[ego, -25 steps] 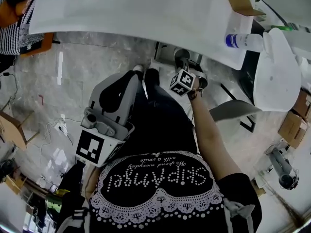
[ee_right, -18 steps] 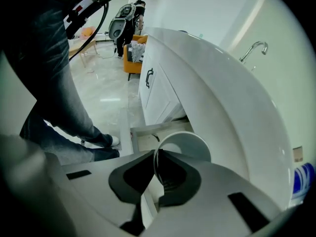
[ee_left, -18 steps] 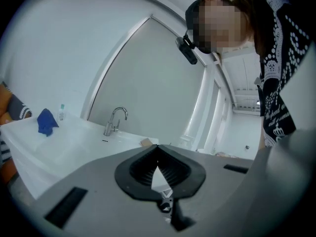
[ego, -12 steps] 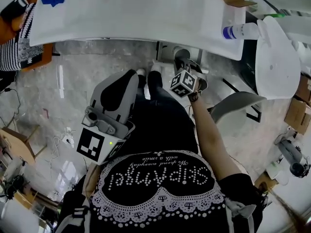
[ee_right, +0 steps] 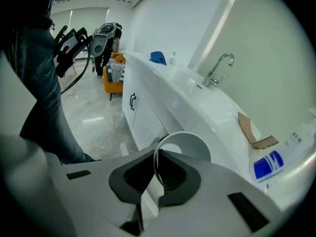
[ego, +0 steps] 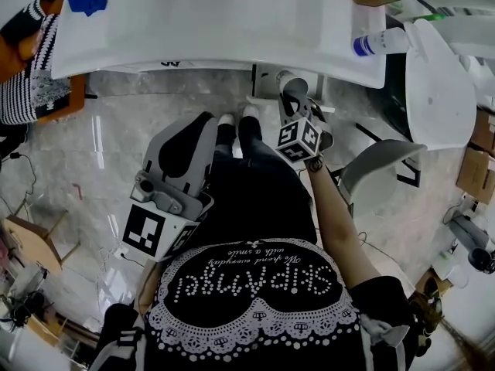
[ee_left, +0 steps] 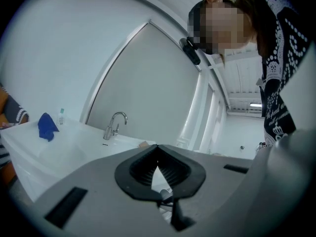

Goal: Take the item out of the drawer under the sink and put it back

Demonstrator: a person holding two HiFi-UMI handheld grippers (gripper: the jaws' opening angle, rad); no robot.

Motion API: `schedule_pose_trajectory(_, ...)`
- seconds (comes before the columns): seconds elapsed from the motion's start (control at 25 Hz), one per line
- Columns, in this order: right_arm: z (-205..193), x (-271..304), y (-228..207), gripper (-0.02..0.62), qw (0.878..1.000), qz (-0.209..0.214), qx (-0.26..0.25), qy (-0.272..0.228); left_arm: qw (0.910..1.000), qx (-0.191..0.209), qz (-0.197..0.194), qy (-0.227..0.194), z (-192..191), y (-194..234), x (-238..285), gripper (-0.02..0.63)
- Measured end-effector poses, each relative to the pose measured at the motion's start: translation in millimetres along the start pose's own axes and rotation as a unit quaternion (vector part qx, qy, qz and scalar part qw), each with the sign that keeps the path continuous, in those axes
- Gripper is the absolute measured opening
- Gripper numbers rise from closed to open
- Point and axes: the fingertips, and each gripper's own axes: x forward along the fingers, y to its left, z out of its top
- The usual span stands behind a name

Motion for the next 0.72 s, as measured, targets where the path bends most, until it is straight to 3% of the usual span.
schedule_pose_trajectory(0.4, 23, -36, -12, 0.026, 0.997, -0.046, 0.052, -0.039, 0.9993, 0.018, -0.025, -0.018, 10, 0, -13, 0.005)
schedule_pose_trajectory(0.72, 41, -64, -24, 0.026, 0.985, -0.08, 0.12, -0.099, 0.9986, 0.022, -0.044, -0.02, 10, -4, -12, 0.005)
